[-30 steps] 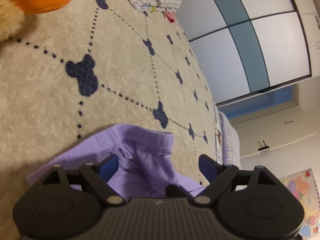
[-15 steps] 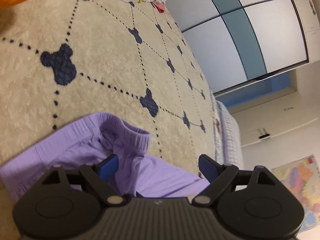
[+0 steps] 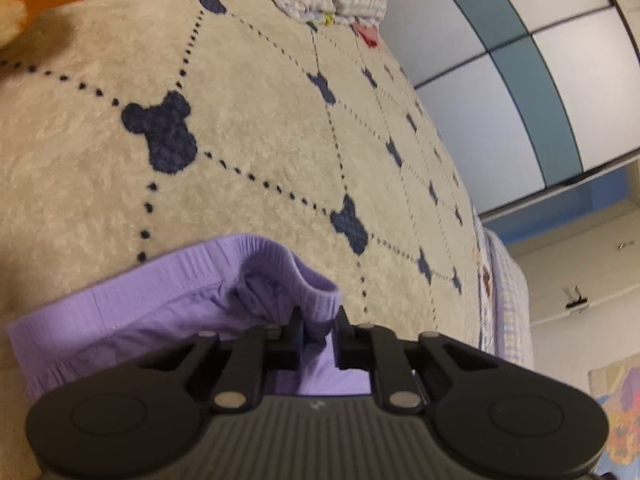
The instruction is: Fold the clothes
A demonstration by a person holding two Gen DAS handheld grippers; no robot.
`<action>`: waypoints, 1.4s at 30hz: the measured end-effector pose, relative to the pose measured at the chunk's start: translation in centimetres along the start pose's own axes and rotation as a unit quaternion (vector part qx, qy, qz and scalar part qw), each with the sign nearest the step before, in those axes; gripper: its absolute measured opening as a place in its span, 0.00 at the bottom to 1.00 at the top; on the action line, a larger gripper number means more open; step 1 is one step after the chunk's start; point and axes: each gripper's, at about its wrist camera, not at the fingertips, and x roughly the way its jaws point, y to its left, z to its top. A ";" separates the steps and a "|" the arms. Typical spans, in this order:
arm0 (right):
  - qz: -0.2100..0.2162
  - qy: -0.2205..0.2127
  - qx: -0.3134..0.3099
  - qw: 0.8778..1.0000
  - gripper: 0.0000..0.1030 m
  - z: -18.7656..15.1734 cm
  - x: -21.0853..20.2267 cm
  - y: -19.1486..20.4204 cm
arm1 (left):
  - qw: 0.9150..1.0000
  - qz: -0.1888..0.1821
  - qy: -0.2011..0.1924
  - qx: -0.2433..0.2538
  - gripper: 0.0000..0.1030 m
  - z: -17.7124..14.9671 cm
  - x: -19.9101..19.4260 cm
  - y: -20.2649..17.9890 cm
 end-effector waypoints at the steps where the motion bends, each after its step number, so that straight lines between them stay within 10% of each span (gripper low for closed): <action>1: -0.007 0.000 0.001 1.000 0.10 0.0 0.0 -0.1 | 1.000 -0.004 -0.005 -0.002 0.09 0.1 -0.3 -0.1; 4: -0.029 0.002 0.002 1.000 0.33 -0.1 0.1 -0.6 | 1.000 -0.015 -0.020 -0.007 0.09 0.3 -1.2 -0.2; 18: -0.195 -0.005 -0.009 0.981 0.38 -1.2 1.3 -4.8 | 0.995 -0.050 -0.049 -0.065 0.09 0.7 -2.9 0.8; 34: -0.326 -0.009 0.122 0.938 0.10 -3.6 -1.6 -16.1 | 0.995 -0.049 -0.061 -0.067 0.08 0.8 -3.8 1.6; 42: -0.353 -0.046 0.121 0.927 0.04 -2.9 -6.7 -14.1 | 0.995 -0.051 -0.040 -0.075 0.08 0.9 -4.0 2.5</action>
